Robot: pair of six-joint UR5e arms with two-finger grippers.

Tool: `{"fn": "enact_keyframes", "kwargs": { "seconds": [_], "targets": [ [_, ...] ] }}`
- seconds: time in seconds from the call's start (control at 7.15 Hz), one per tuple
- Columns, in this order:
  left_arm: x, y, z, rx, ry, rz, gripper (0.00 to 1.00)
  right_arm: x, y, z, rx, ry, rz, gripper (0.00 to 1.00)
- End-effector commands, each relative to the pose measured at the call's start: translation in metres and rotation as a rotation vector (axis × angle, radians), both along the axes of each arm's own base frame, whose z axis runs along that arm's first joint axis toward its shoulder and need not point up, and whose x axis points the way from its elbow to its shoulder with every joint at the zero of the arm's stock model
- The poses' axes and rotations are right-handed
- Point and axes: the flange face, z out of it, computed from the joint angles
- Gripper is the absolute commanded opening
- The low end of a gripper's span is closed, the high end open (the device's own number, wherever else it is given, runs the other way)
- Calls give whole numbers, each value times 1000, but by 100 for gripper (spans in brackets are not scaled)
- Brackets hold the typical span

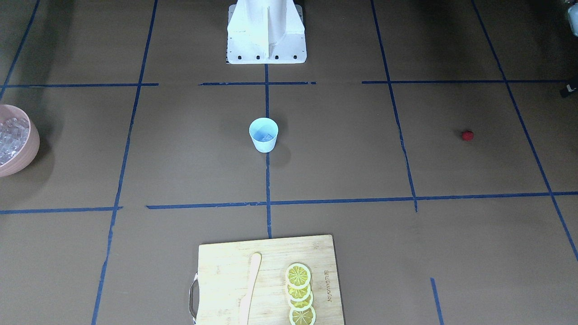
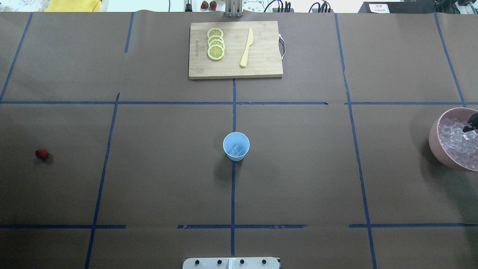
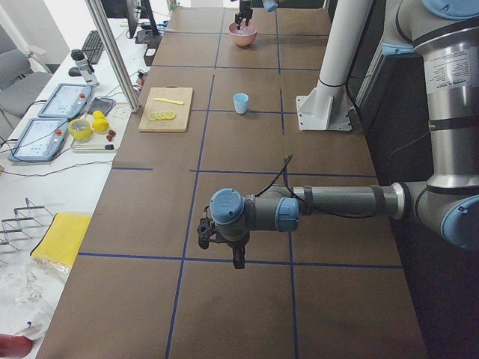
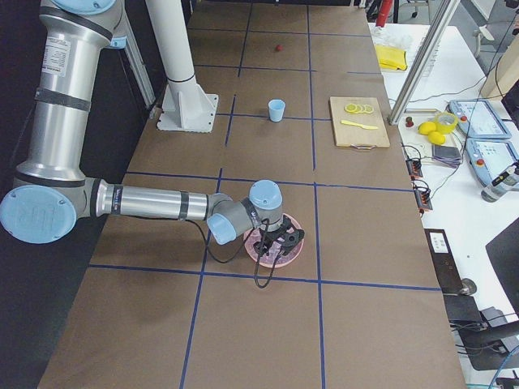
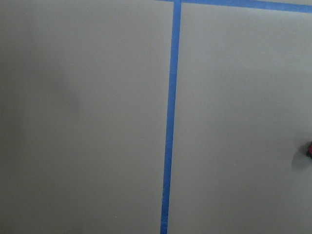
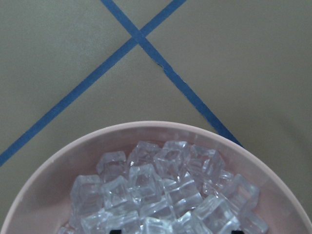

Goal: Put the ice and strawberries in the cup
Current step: 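Grasp a third ice cube from the pink bowl with the right gripper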

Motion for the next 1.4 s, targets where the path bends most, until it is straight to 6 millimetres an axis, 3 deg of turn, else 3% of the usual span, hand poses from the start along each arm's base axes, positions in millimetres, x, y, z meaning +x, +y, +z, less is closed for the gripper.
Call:
{"fn": "enact_keyframes", "kwargs": {
  "seconds": [0.0, 0.14, 0.28, 0.56, 0.7, 0.84, 1.26],
  "targets": [
    [0, 0, 0, -1, 0, 0, 100, -2, -1, -1, 4, 2, -2, 74],
    [0, 0, 1, -2, 0, 0, 100, -2, -1, -1, 3, 1, -5, 69],
    [1, 0, 2, -5, 0, 2, 100, -2, -1, -1, 6, 2, -5, 57],
    [1, 0, 1, -2, 0, 2, 100, -2, 0, 0, 14, 1, -15, 14],
    [1, 0, 1, -2, 0, 2, 100, -2, -1, -2, 19, 0, -17, 3],
    [1, 0, 1, -2, 0, 2, 100, -2, -1, -8, 28, -6, -17, 2],
    [1, 0, 0, -1, 1, 0, 100, 11, 5, -63, 122, -35, 9, 2]
  ]
}}
